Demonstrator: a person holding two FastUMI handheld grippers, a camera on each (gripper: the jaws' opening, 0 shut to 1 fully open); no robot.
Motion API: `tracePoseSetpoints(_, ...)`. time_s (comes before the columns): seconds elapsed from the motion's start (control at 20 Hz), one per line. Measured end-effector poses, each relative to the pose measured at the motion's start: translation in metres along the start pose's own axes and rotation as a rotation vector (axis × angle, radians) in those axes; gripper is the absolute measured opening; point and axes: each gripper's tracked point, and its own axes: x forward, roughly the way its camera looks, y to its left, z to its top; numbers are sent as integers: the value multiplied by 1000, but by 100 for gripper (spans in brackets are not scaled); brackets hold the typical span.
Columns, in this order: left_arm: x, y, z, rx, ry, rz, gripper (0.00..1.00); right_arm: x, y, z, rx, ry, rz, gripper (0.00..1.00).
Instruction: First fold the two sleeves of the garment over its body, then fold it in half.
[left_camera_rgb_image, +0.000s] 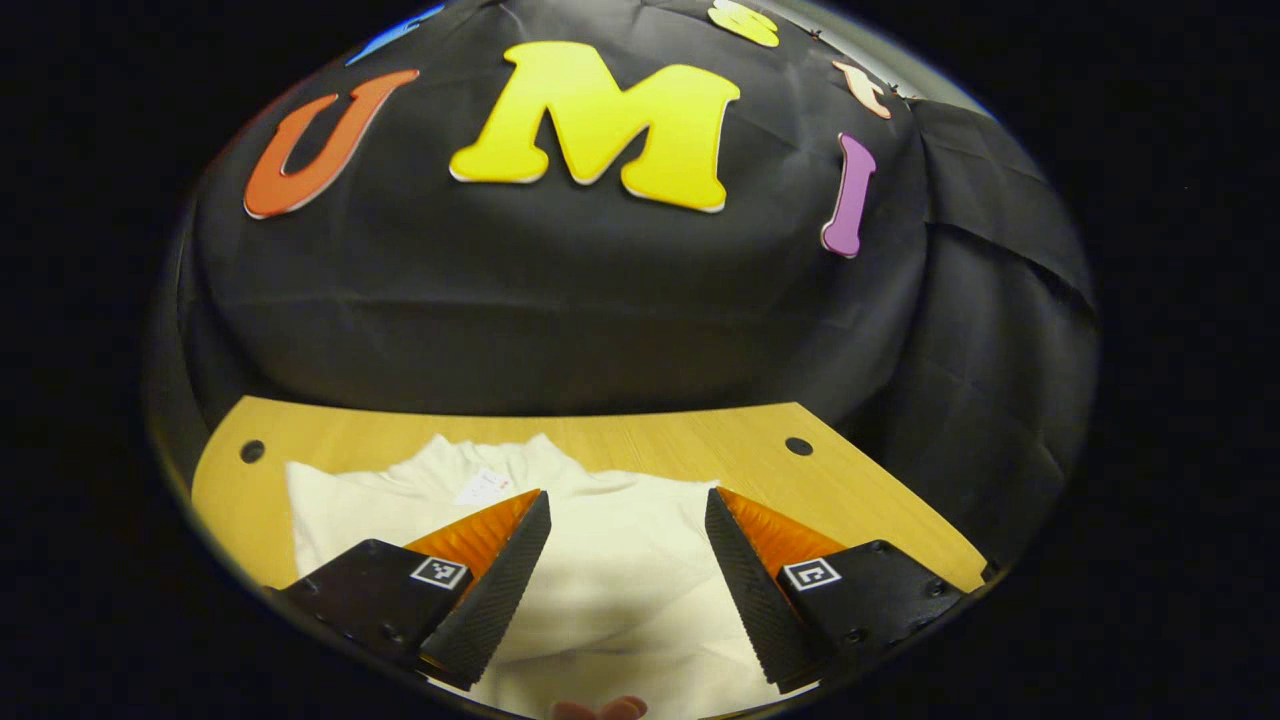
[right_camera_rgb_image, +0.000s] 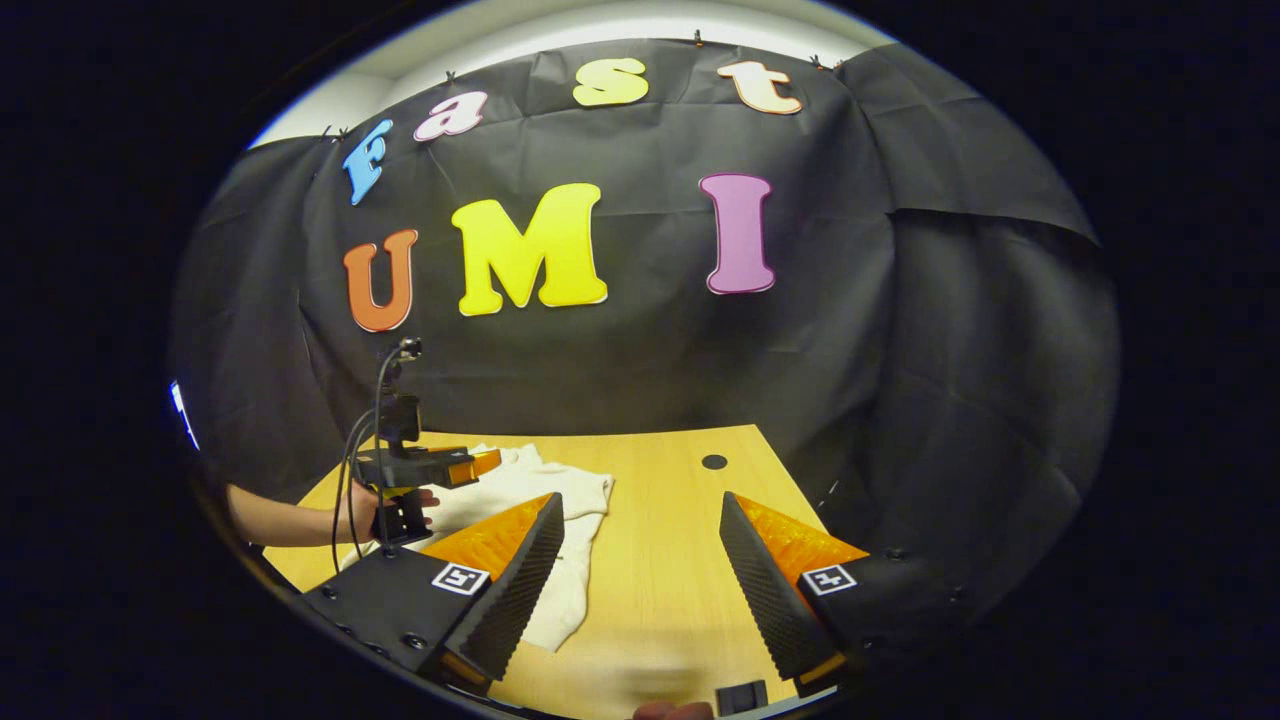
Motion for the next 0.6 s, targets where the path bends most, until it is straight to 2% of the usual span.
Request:
tracePoseSetpoints(0.2,-61,23,40,46,-83,78,98,17,25,0,-22,-1,38,97)
tracePoseSetpoints(0.3,-95,39,43,42,-98,119,98,26,38,-1,-29,3,63,97)
tracePoseSetpoints(0.6,-174,94,-7,-26,-22,213,98,46,60,-23,-49,52,114,98)
